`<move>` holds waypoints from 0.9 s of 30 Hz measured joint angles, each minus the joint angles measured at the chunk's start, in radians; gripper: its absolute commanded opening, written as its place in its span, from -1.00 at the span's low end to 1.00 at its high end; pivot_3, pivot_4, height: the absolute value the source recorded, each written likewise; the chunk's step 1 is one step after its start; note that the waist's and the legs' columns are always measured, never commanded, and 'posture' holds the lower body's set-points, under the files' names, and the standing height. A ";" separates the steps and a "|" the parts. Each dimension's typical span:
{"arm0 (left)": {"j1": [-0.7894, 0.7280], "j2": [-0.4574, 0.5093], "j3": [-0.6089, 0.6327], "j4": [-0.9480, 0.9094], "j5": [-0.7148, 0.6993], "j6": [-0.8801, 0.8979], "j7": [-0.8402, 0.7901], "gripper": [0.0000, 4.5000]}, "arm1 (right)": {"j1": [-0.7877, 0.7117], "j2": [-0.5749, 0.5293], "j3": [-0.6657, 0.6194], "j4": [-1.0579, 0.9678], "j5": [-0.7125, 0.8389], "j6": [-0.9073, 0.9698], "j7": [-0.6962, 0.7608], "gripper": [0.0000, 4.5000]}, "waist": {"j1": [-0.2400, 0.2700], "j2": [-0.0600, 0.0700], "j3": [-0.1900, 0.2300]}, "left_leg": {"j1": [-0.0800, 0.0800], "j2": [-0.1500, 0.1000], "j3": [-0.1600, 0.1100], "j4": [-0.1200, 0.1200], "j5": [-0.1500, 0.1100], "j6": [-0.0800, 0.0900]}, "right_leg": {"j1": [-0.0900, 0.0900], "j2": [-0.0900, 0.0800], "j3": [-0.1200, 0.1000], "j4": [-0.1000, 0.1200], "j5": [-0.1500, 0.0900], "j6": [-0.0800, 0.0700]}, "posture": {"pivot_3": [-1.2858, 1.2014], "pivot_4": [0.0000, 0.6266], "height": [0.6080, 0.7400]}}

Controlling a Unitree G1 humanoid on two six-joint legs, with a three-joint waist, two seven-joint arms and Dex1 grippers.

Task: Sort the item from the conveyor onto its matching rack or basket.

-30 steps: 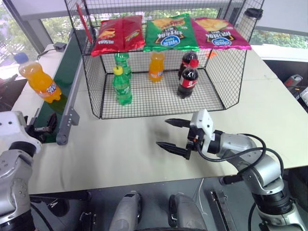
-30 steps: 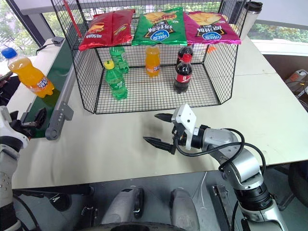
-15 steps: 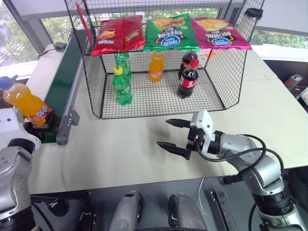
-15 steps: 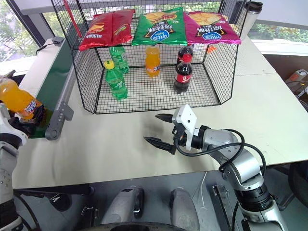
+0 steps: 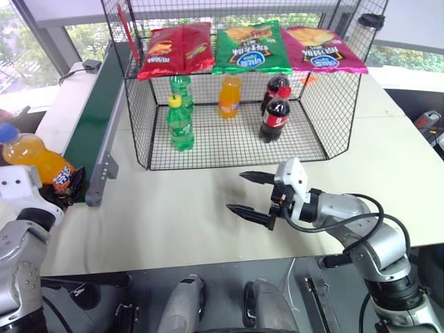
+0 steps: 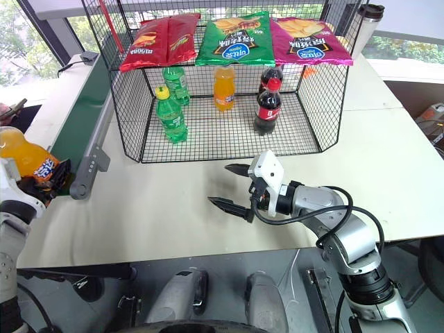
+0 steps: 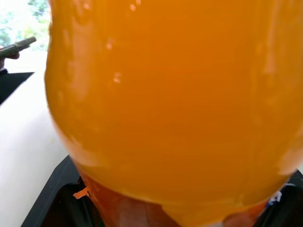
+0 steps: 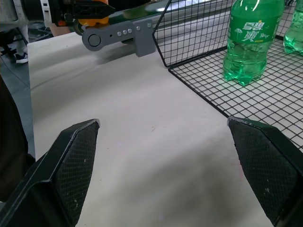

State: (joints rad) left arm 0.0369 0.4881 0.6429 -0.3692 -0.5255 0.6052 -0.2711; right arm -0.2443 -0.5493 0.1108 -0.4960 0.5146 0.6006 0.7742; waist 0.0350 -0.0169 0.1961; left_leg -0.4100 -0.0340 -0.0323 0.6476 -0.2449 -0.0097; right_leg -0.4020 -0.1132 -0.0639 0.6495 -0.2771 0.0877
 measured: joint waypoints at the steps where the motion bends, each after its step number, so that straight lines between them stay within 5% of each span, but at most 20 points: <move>1: 0.000 0.003 0.000 0.000 -0.004 0.002 -0.002 0.34 | 0.000 0.000 0.000 0.000 0.000 0.001 0.000 1.00 | 0.002 0.000 0.000 | 0.000 0.000 0.000 0.000 0.000 0.000 | 0.000 0.000 0.000 0.000 0.000 0.000 | 0.03 -0.52 0.98; 15: -0.086 0.236 -0.029 -0.034 -0.187 0.136 -0.209 0.34 | -0.032 0.000 -0.003 -0.001 0.023 0.014 -0.001 1.00 | 0.000 -0.001 0.000 | -0.001 0.000 0.000 -0.001 0.000 0.001 | -0.001 0.001 0.000 -0.001 0.000 0.000 | 0.03 -0.52 0.98; 27: -0.215 0.314 -0.496 -0.078 -0.181 0.131 -0.542 0.34 | -0.099 -0.011 -0.009 -0.006 0.055 0.054 0.011 1.00 | 0.002 -0.001 0.001 | -0.002 0.000 0.001 -0.001 0.000 0.001 | -0.001 0.000 0.000 -0.002 0.000 -0.001 | 0.03 -0.52 0.98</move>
State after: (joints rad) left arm -0.1779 0.8023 0.1469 -0.4467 -0.7069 0.7357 -0.8135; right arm -0.3431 -0.5599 0.1022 -0.5017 0.5700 0.6545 0.7856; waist 0.0375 -0.0176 0.1967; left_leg -0.4118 -0.0338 -0.0315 0.6463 -0.2452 -0.0090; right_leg -0.4035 -0.1127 -0.0635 0.6477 -0.2771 0.0869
